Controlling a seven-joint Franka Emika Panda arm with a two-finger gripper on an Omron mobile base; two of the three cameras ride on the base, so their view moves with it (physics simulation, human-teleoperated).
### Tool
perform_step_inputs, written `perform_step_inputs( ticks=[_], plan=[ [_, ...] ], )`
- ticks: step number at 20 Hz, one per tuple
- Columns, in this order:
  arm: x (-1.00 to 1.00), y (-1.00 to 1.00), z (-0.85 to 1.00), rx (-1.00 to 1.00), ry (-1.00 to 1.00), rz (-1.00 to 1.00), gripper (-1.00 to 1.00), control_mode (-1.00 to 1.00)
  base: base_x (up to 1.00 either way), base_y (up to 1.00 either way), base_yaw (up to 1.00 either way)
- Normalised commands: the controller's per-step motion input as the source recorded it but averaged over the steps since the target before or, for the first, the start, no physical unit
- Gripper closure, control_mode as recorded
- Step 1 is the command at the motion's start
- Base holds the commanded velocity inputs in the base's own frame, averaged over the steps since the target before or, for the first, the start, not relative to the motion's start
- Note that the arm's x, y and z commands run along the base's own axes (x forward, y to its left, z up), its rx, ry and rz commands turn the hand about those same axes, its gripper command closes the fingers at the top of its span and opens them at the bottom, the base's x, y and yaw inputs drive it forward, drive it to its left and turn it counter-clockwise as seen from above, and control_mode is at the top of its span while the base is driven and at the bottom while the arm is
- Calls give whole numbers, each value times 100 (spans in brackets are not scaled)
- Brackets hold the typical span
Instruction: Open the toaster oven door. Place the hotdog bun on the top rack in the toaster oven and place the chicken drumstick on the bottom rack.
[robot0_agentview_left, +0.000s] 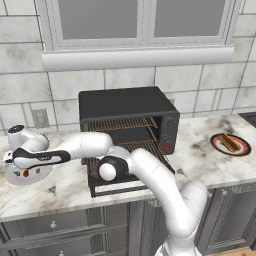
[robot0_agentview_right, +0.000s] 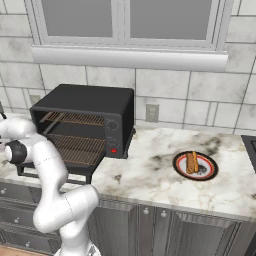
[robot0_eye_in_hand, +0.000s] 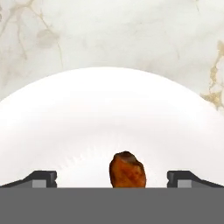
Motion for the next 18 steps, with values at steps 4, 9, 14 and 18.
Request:
perform_step_inputs(
  ticks=[4, 9, 14, 18],
  plan=[
    [8, 2, -17, 0, 2, 0, 100, -100, 0, 0, 0],
    [4, 0, -13, -1, 1, 0, 100, -100, 0, 0, 0],
    [-7, -36, 0, 0, 0, 0, 100, -100, 0, 0, 0],
    [-36, -77, 15, 0, -6, 0, 100, -100, 0, 0, 0]
  ],
)
